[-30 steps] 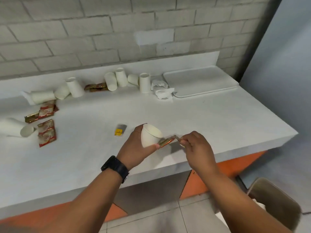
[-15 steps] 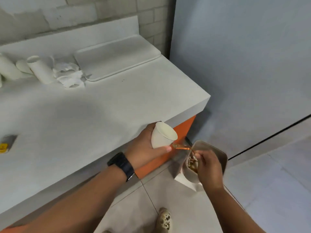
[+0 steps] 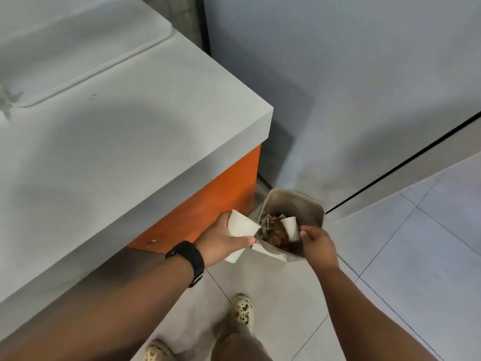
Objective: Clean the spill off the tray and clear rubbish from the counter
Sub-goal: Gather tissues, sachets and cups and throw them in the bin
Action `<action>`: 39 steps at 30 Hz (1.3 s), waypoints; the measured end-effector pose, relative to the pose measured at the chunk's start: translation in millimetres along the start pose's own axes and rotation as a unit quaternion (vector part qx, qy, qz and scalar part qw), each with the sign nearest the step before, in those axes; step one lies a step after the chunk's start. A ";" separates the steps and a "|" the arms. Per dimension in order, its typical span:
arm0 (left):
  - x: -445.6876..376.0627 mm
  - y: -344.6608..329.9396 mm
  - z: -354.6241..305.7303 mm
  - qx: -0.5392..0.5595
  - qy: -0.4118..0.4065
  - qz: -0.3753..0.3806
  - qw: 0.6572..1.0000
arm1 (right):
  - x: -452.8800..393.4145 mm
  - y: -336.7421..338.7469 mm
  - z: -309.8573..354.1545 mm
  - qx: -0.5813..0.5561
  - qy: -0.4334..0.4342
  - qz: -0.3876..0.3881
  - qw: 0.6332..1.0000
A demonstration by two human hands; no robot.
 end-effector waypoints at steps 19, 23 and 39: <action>-26.7 -16.7 -3.6 0.152 0.067 -0.020 0.986 | 11.4 3.5 3.2 -0.021 0.005 0.076 0.997; 0.9 23.7 -5.0 0.093 0.033 -0.055 0.994 | 23.6 -10.4 43.1 -0.048 0.024 0.112 0.992; 139.8 152.3 -32.5 0.009 -0.071 -0.152 0.986 | 210.1 -85.6 226.3 -0.035 0.296 0.300 0.906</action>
Point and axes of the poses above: each hand's wrist, its own x-axis away from the middle knuckle, its own y-axis out of the back of the hand, z = x × y, the point moved 6 cm from there along -x, towards the middle knuckle, and after that the axes turned 13 degrees about -y, right-handed, at the moved point
